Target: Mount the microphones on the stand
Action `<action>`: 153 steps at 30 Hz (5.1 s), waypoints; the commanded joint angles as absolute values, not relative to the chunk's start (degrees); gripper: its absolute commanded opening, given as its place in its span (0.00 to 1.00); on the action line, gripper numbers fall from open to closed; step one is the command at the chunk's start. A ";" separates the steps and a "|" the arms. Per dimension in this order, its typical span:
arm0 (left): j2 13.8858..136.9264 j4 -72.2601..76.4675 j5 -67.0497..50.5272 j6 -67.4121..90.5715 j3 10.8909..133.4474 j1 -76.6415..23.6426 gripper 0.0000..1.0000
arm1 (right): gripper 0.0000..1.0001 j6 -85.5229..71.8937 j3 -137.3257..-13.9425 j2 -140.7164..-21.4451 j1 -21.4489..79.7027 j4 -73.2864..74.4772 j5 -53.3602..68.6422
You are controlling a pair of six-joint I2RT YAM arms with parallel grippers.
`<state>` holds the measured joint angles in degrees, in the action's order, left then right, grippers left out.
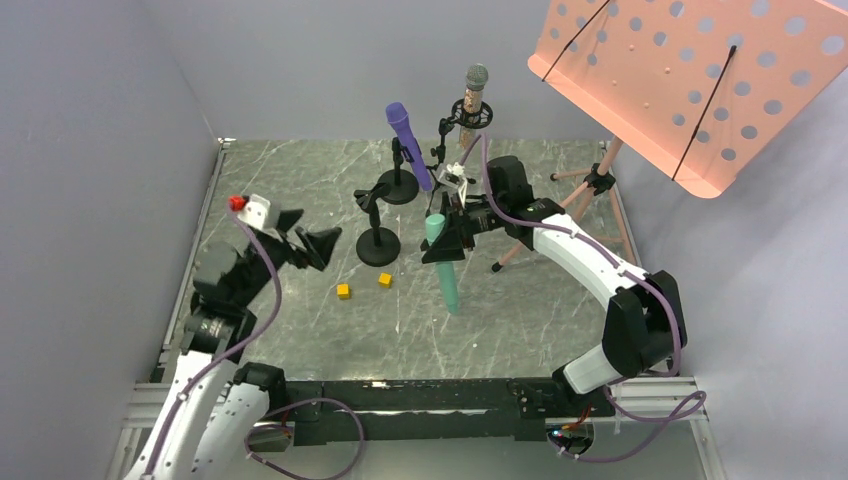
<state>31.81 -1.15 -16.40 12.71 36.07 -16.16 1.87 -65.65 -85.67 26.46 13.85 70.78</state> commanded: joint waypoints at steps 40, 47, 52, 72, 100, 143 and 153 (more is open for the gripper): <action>80.07 29.46 -51.74 -21.22 46.34 -9.35 0.99 | 0.11 8.87 -69.17 -85.66 25.28 19.85 72.60; 82.43 32.87 -50.13 -17.76 46.65 -9.67 0.97 | 0.11 8.96 -69.13 -85.45 24.57 19.95 72.89; 82.65 34.07 -49.91 -15.28 46.18 -9.75 0.92 | 0.11 9.18 -69.26 -85.60 24.44 20.28 73.17; 82.86 30.56 -50.77 -14.80 47.81 -10.11 0.43 | 0.11 10.08 -69.61 -86.01 24.19 21.47 73.38; 83.05 23.71 -54.87 -16.47 50.62 -10.11 0.25 | 0.12 18.71 -108.22 -109.72 28.67 20.70 44.82; 82.03 30.79 -57.02 -8.32 46.64 -9.03 0.19 | 0.12 16.19 -105.01 -111.63 35.33 14.12 54.18; 83.26 35.97 -58.81 -3.07 45.39 -7.90 0.18 | 0.14 14.44 -108.36 -114.90 33.93 7.70 66.90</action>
<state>83.48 29.28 -57.01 -7.44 45.39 -8.80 16.29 -105.86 -114.43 33.63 14.52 57.06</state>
